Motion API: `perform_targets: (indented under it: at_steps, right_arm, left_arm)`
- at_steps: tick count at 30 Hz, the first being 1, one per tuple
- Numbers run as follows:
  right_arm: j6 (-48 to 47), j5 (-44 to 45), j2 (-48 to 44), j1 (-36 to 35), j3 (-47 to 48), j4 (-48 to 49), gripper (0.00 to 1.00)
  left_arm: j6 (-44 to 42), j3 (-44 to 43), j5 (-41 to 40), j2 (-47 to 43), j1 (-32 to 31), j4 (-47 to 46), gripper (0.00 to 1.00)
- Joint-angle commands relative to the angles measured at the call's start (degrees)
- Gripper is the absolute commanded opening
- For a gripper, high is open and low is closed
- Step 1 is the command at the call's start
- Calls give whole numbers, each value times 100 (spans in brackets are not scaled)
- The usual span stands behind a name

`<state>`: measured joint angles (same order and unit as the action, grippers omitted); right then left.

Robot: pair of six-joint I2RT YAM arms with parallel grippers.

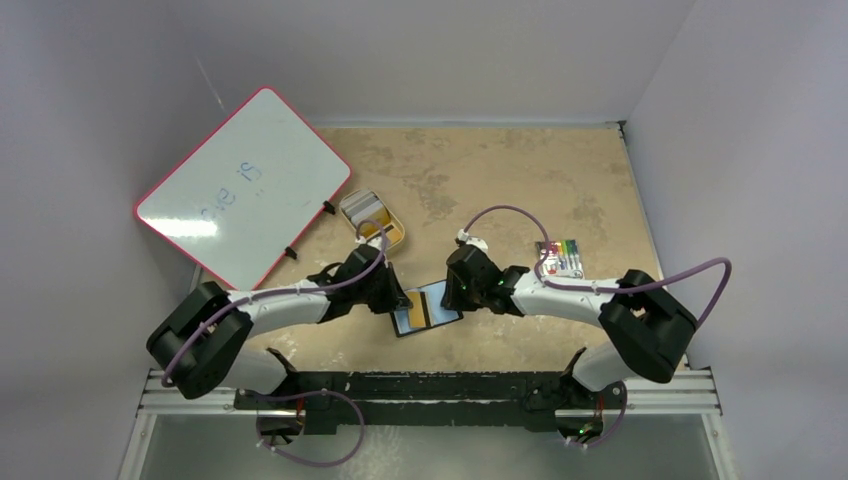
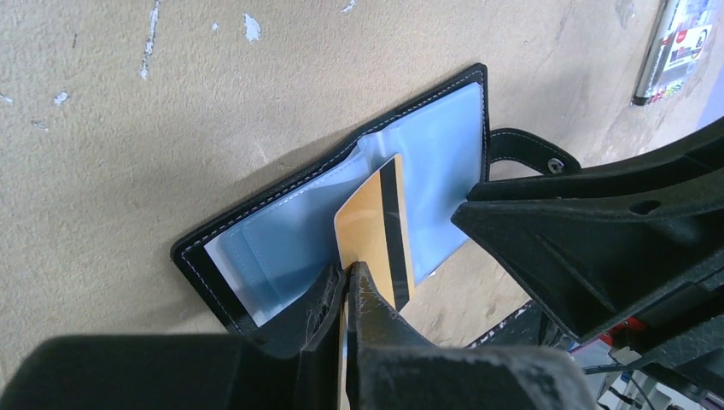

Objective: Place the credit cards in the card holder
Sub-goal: Insert the credit card into the card holder.

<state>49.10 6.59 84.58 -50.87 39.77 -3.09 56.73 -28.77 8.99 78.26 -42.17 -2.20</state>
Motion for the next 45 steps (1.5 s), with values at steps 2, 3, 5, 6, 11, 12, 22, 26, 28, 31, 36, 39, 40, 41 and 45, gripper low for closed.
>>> perform_targets:
  at_steps: [2,3,5,6,11,12,22,26,28,31,36,39,40,41,45]
  right_arm:
    - [78,217,-178,15,-144,-103,29]
    - [80,216,-186,11,-143,-97,29]
    - [78,220,-202,12,-151,-98,29]
    - [79,218,-209,11,-159,-102,30]
    - [73,220,-254,8,-200,-78,29]
    - [85,220,-280,7,-212,-76,29]
    - [91,211,-301,16,-242,-39,29]
    - [95,203,-291,10,-246,-17,29]
    - [98,202,-292,13,-246,-24,29]
    - [105,216,-300,8,-229,-52,29]
    - [118,217,-292,14,-206,-59,29]
    - [118,203,-263,14,-213,-24,29]
    - [122,202,-251,11,-210,-18,29]
    - [122,196,-241,10,-210,-10,29]
    - [121,193,-201,12,-189,8,29]
  left_arm:
    - [-305,-117,-276,223,-19,395,0]
    - [-311,-161,-336,258,-17,446,0]
    - [-285,-225,-444,312,-18,497,0]
    - [-232,-235,-491,330,-15,472,0]
    - [86,-163,-626,278,-12,350,0]
    - [125,-150,-673,233,-18,344,0]
    - [442,152,-855,-3,-23,-49,0]
    - [544,214,-685,75,-32,-304,0]
    - [643,295,-584,95,-35,-527,0]
    - [734,398,-391,180,-43,-795,0]
    - [773,441,-316,237,-76,-790,0]
    - [805,433,-329,147,-130,-685,0]
    - [819,430,-336,105,-150,-612,0]
    - [816,425,-343,64,-157,-550,0]
    - [816,478,-403,-152,-227,-383,0]
